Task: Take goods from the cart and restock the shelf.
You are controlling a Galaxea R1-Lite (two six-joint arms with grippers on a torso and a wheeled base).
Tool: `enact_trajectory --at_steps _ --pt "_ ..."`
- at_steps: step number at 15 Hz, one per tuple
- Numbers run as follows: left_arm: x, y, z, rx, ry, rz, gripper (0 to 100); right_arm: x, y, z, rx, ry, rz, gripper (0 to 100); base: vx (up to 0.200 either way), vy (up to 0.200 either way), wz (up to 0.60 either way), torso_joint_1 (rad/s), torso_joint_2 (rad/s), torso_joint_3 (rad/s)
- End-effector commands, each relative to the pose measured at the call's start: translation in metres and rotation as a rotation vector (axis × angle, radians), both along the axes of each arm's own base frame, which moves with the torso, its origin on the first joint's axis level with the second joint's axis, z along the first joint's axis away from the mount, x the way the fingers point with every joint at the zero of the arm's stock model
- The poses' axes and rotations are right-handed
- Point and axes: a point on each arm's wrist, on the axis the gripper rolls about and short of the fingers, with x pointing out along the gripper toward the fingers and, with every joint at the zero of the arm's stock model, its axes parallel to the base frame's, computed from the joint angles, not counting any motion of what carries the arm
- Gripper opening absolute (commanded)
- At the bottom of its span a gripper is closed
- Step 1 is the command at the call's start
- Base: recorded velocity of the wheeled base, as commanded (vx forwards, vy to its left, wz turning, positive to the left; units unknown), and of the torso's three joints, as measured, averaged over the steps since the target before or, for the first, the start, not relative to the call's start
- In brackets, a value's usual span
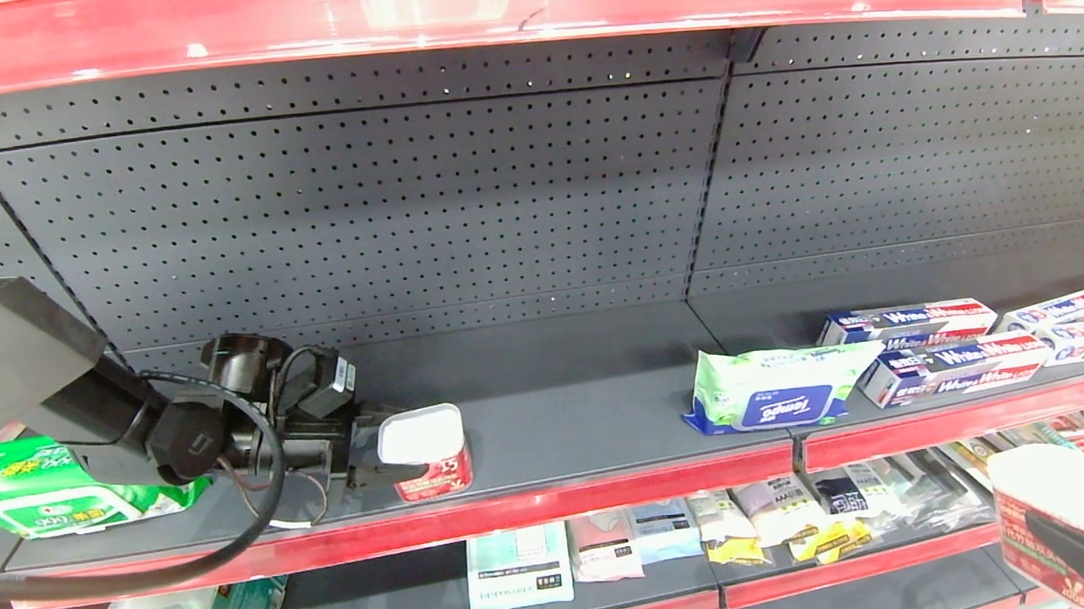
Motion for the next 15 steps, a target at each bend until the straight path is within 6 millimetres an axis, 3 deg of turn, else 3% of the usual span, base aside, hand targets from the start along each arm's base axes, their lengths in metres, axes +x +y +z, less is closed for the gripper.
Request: enact_trajectory --at_steps 1,15 --pt "0.0 -0.0006 0.0004 0.0 -0.003 -0.002 0 -0.0002 -0.0001 0.0003 -0.001 -0.004 -0.002 0 0.0 0.0 0.0 0.0 0.0 0.0" --pt "-0.0006 -0.0023 -0.0007 -0.006 -0.028 -0.026 0 -0.0007 0.0 -0.0002 -0.008 -0.002 0.001 0 0.0 0.0 0.0 0.0 0.0 0.0"
